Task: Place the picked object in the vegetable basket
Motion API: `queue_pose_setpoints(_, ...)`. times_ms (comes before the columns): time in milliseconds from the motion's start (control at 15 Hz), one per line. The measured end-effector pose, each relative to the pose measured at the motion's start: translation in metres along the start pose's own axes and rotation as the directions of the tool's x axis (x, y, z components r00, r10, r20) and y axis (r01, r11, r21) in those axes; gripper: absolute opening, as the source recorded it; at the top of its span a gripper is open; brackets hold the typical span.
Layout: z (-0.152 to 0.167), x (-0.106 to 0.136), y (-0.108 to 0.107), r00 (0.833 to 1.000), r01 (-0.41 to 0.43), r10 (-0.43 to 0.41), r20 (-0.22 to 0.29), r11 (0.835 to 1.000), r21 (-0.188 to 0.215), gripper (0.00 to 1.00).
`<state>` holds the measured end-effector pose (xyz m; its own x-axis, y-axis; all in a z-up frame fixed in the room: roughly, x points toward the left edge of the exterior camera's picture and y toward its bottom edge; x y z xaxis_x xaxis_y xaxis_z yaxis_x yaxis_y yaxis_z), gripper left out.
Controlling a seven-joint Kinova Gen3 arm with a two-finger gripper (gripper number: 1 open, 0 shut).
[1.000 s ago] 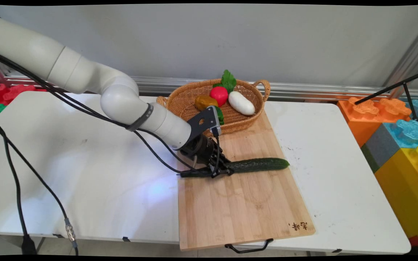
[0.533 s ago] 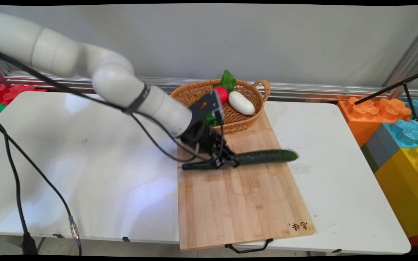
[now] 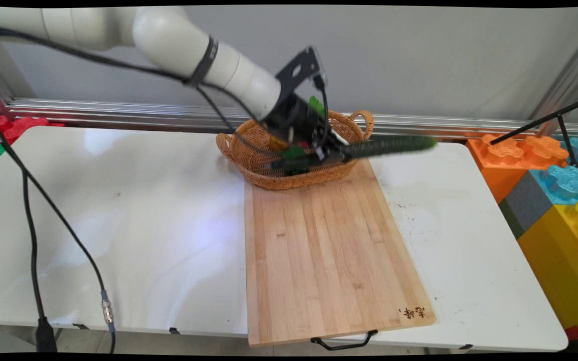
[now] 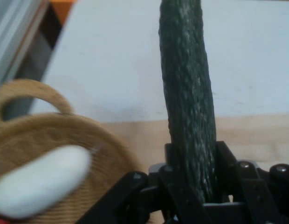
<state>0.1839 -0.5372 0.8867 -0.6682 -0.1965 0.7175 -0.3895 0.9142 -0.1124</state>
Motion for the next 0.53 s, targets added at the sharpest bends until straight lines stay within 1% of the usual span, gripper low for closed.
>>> queue_pose_setpoints(67, -0.001, 0.004, -0.011, 1.000, -0.013, 0.013, -0.001, 1.000, 0.018, 0.00)
queue_pose_setpoints(200, -0.002, 0.009, -0.035, 0.999, -0.053, 0.052, 0.014, 0.997, 0.047, 0.00)
queue_pose_setpoints(400, 0.003, 0.009, -0.065, 0.992, -0.120, 0.117, 0.052, 0.991, 0.062, 0.00)
queue_pose_setpoints(533, 0.006, 0.007, -0.076, 0.986, -0.153, 0.148, 0.075, 0.987, 0.058, 0.00)
